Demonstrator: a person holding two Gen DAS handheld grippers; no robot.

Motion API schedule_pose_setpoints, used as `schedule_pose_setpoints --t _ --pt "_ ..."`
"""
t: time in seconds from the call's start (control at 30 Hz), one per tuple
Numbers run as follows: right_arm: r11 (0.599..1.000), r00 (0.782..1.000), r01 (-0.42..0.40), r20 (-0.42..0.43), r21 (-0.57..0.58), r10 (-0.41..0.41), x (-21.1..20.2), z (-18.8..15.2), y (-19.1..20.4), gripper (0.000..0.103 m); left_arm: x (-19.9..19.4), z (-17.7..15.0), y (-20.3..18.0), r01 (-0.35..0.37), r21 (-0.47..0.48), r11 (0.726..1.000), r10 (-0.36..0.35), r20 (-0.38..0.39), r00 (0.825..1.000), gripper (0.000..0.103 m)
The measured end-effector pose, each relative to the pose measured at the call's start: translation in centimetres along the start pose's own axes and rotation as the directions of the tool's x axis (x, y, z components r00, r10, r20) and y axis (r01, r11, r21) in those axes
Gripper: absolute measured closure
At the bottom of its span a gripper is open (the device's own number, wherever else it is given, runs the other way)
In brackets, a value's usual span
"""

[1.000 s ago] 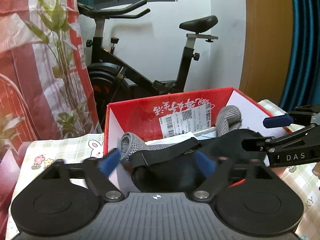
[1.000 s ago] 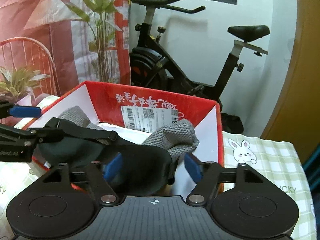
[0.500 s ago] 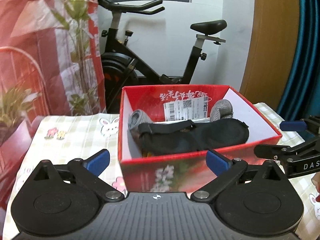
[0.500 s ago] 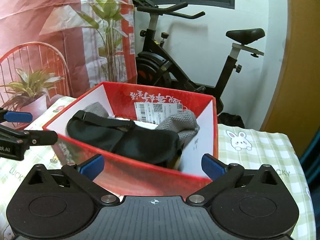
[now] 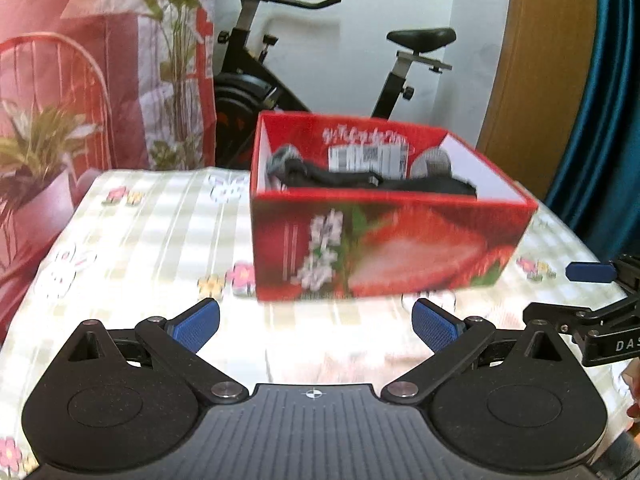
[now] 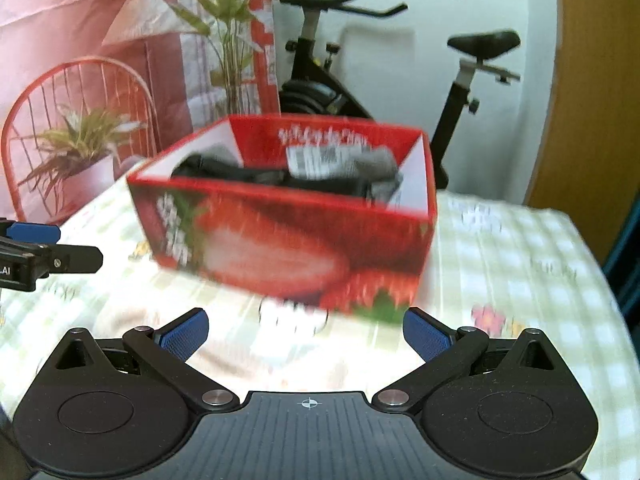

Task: Organize soft objects
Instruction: 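Move the left tool back toward the plastic-wrapped biscuit pack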

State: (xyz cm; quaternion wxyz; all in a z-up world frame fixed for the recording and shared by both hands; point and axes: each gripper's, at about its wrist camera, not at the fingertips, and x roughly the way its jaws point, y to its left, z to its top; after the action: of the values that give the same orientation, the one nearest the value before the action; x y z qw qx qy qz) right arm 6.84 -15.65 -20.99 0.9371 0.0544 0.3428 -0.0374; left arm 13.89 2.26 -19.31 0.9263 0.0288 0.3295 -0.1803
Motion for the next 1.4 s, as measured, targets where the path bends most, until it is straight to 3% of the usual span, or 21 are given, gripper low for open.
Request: schedule_pose_setpoints --t 0.27,0.73,1.1,1.4 --pt "0.999 0.998 0.005 -0.07 0.031 -0.003 -0.6 -4.8 0.4 0.0 -0.2 -3.7 0.8 -0.005 -0.048 0.999 0.003 -0.055 0.998 0.0" --pt "1.0 0.993 -0.027 -0.119 -0.005 0.026 -2.6 -8.3 2.0 0.0 -0.9 -6.2 0.4 0.01 -0.051 0.999 -0.014 -0.078 0.997 0.0" --pt "0.992 0.968 -0.123 -0.224 -0.034 0.113 -2.1 -9.4 3.5 0.003 -0.4 -6.8 0.7 0.027 -0.081 0.996 -0.034 -0.091 0.995 0.0" --pt "0.985 0.96 -0.173 -0.227 -0.024 0.163 0.9 -7.3 4.6 0.006 -0.2 -6.5 1.2 0.016 -0.108 0.994 -0.025 -0.083 0.996 0.001"
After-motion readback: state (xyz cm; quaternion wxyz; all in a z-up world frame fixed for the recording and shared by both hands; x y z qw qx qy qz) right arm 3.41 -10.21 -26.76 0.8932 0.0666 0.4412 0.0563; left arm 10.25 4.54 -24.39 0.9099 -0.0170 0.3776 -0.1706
